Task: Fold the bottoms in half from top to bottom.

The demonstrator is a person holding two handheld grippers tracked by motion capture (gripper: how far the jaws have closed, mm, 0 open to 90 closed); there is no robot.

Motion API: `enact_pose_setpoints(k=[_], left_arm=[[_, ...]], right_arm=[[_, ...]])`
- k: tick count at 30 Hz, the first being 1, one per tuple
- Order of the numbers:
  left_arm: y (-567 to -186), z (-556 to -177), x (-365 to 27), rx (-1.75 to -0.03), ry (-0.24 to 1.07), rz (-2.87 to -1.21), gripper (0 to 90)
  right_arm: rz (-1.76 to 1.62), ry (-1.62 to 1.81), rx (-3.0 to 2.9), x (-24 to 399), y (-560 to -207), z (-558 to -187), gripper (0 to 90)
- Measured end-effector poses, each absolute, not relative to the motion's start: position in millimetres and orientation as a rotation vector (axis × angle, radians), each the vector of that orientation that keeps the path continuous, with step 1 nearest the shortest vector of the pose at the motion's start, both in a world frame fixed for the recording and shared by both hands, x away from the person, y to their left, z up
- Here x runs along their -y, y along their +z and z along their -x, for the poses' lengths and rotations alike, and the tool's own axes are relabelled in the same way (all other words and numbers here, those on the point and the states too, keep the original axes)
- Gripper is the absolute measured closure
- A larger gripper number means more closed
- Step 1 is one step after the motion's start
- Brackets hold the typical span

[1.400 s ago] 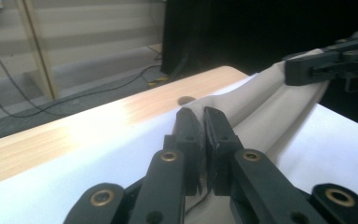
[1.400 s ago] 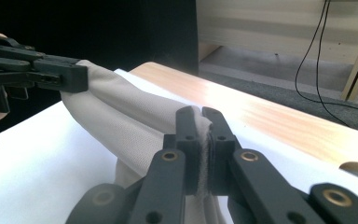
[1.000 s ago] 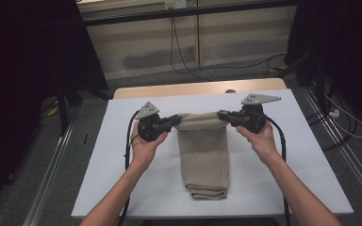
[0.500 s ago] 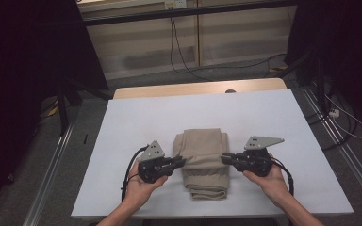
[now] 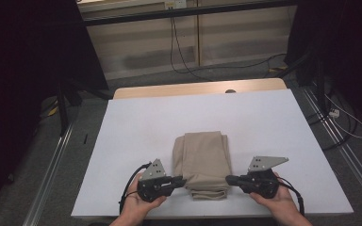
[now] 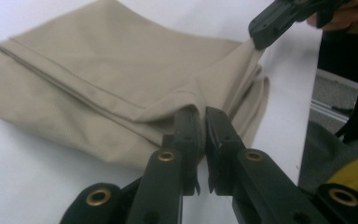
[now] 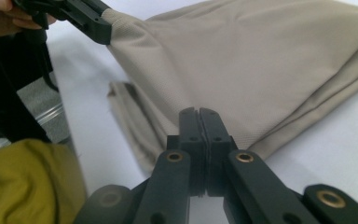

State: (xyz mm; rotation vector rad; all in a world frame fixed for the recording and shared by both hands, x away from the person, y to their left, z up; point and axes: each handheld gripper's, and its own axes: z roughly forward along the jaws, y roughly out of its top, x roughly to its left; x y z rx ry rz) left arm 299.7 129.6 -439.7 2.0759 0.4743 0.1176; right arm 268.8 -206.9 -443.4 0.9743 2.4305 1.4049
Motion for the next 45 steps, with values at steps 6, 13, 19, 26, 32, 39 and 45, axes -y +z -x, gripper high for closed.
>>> enact_pose_setpoints(k=[6, 13, 19, 26, 32, 39, 45], left_arm=[[-448.0, -285.6, -135.3, -0.47, 0.093, -2.124, 83.8], [-447.6, -285.3, -137.7, -0.496, 0.082, -2.106, 69.2], [-440.9, -292.7, -145.4, -0.597, 0.161, -2.025, 42.2], [-437.5, -307.0, -157.7, -0.702, 0.31, -1.979, 18.3], [-436.7, -317.0, -175.2, -0.794, 0.369, -1.886, 8.0], [-435.0, -322.0, -195.9, -0.86, 0.359, -1.801, 4.6], [-433.6, -319.6, -209.4, -0.885, 0.434, -1.775, 4.6]], right_arm=[[-0.972, 1.365, -2.466, 202.4, -448.0, -247.1, 89.6], [-0.978, 1.356, -2.465, 197.6, -453.5, -243.6, 77.3], [-1.005, 1.414, -2.336, 200.8, -445.5, -245.5, 49.7], [-1.106, 1.351, -2.129, 215.1, -441.6, -252.8, 19.3], [-1.172, 1.371, -2.029, 228.0, -438.7, -257.4, 7.0], [-1.234, 1.385, -1.948, 246.2, -438.1, -258.3, 5.2], [-1.277, 1.34, -1.857, 261.6, -437.8, -257.6, 5.4]])
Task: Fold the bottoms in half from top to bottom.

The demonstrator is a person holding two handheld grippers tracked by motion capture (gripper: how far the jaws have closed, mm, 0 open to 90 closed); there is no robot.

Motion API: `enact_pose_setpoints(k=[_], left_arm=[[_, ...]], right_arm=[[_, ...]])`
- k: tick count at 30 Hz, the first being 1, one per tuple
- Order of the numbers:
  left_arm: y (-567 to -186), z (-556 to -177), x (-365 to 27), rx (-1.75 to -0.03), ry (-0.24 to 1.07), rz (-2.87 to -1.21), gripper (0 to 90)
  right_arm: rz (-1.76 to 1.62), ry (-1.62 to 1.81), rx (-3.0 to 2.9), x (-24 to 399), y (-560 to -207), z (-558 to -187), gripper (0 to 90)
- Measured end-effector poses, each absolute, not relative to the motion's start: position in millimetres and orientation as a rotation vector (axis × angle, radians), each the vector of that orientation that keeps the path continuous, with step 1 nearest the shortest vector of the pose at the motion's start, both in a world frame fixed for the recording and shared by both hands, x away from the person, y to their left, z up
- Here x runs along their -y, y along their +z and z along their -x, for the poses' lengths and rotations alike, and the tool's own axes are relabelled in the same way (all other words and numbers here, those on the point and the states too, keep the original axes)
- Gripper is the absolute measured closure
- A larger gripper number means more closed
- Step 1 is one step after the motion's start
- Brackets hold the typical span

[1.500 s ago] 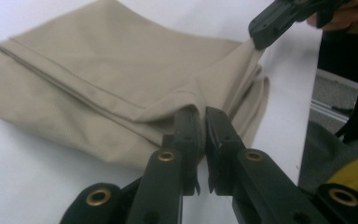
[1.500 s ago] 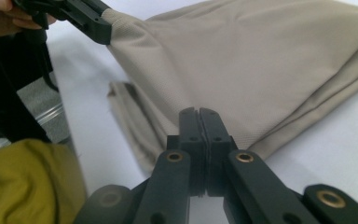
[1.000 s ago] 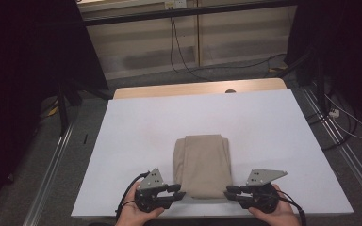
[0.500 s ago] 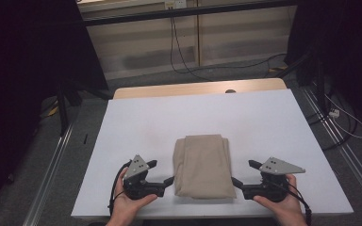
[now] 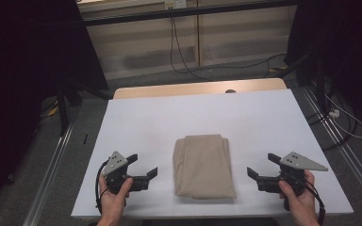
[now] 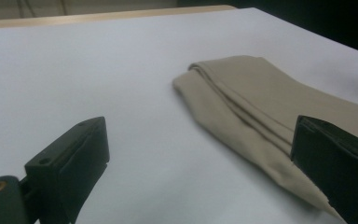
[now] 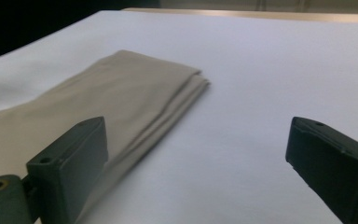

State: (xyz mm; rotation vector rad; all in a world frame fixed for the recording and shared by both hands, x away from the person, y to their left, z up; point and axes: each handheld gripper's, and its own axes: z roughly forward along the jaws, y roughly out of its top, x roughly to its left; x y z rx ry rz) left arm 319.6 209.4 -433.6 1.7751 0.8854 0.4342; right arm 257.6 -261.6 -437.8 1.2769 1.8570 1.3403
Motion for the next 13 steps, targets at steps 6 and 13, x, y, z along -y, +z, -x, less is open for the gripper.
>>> enact_pose_setpoints(k=[6, 13], left_arm=[[-432.9, -325.1, -210.8, -0.892, 0.434, -1.754, 4.9], [-433.3, -325.5, -206.0, -0.872, 0.423, -1.774, 5.3]], right_arm=[[-1.285, 1.325, -1.819, 262.3, -442.1, -259.2, 6.5], [-1.278, 1.334, -1.82, 259.9, -443.0, -260.1, 6.9]])
